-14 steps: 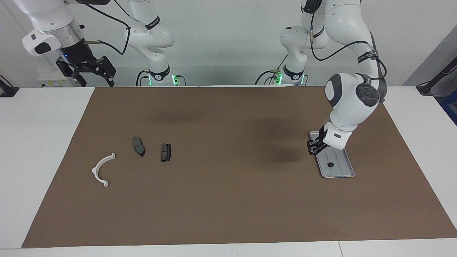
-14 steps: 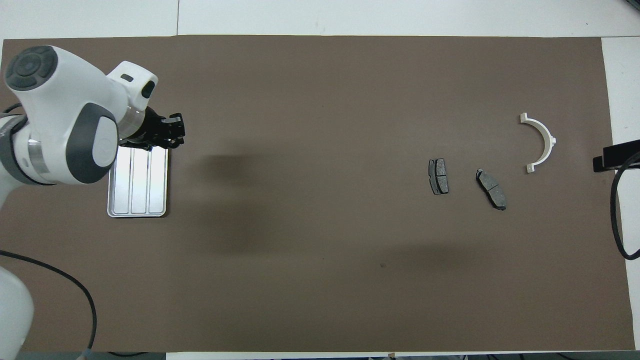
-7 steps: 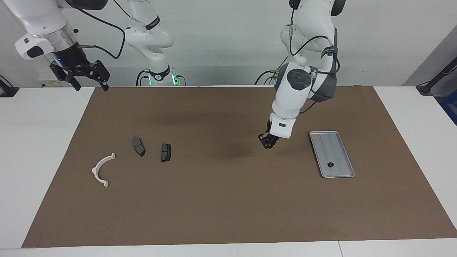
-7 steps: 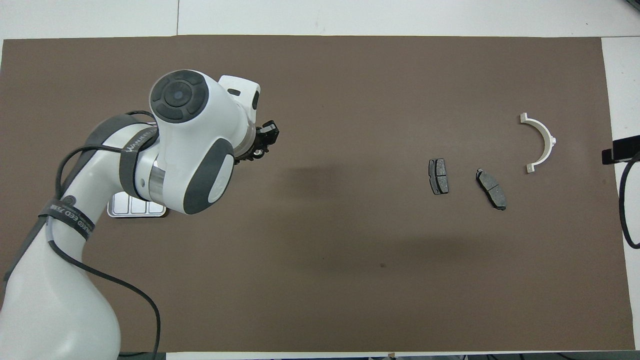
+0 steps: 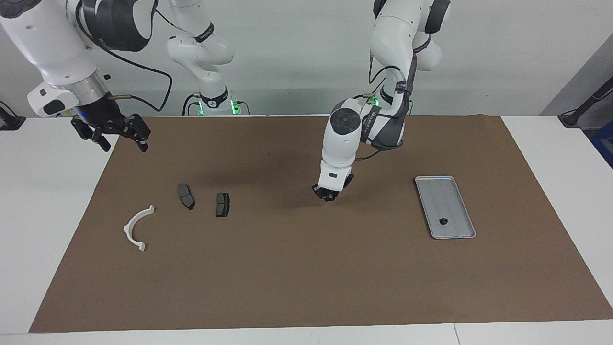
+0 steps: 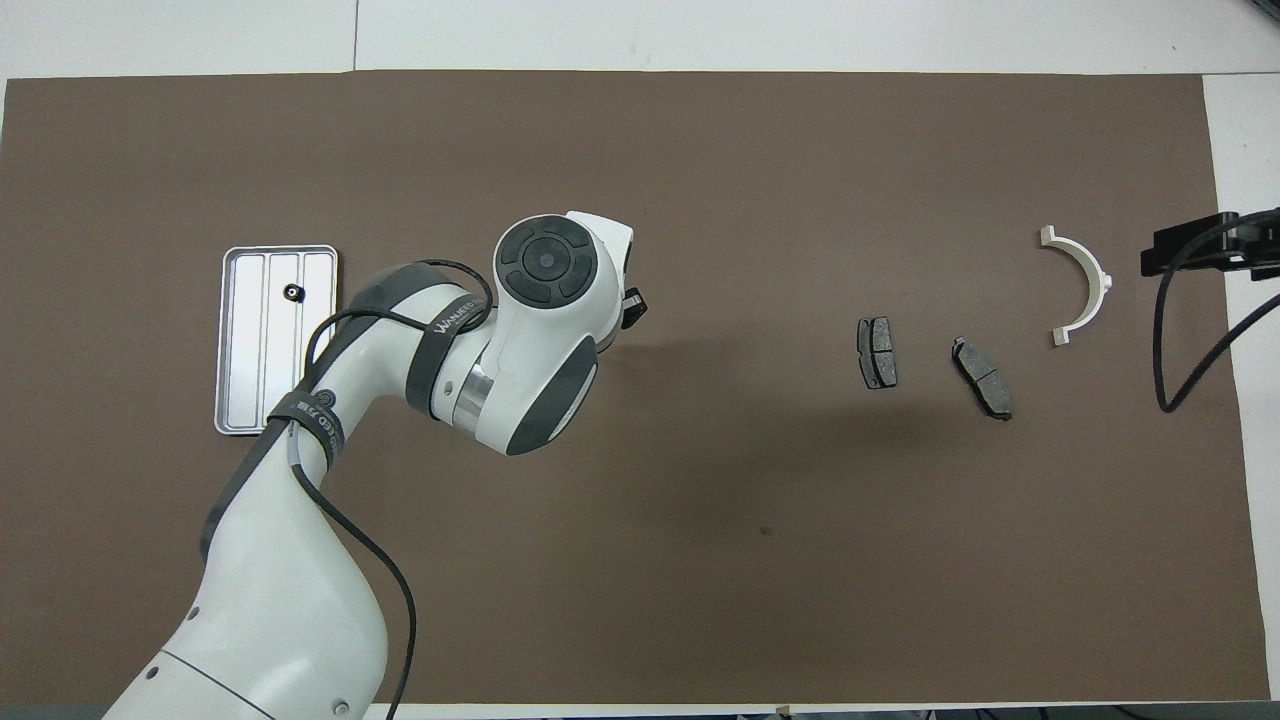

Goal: Place bearing gear from tray to pile
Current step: 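Lift the gear with the left gripper and carry it toward the table center, then set the gear down mid-table with the left gripper while the right gripper approaches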

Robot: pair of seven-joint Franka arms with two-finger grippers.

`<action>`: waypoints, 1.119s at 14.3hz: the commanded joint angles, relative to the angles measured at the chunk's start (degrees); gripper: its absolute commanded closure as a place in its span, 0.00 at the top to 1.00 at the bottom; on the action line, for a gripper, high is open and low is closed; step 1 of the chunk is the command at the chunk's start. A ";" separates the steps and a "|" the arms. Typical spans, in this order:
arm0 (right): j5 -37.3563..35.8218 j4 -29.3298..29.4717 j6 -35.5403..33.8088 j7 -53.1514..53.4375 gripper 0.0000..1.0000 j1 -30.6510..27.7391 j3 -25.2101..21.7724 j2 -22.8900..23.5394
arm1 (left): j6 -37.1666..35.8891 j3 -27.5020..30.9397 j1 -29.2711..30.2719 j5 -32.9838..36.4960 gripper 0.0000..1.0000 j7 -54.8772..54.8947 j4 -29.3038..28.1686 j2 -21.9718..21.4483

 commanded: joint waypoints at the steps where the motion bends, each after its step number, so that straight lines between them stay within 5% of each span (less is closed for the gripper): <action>1: 0.11 0.43 2.66 -1.22 1.00 -0.33 0.42 2.83 | 2.14 1.00 -1.20 1.06 0.00 -2.77 2.16 2.30; 5: -0.33 2.62 5.48 -1.04 1.00 -0.07 0.77 7.23 | 3.55 1.09 -3.03 1.59 0.00 -5.06 2.08 5.11; 16: -0.33 1.58 7.50 -0.25 1.00 2.22 0.86 8.38 | 4.79 1.17 -3.39 1.94 0.02 -7.00 0.67 5.12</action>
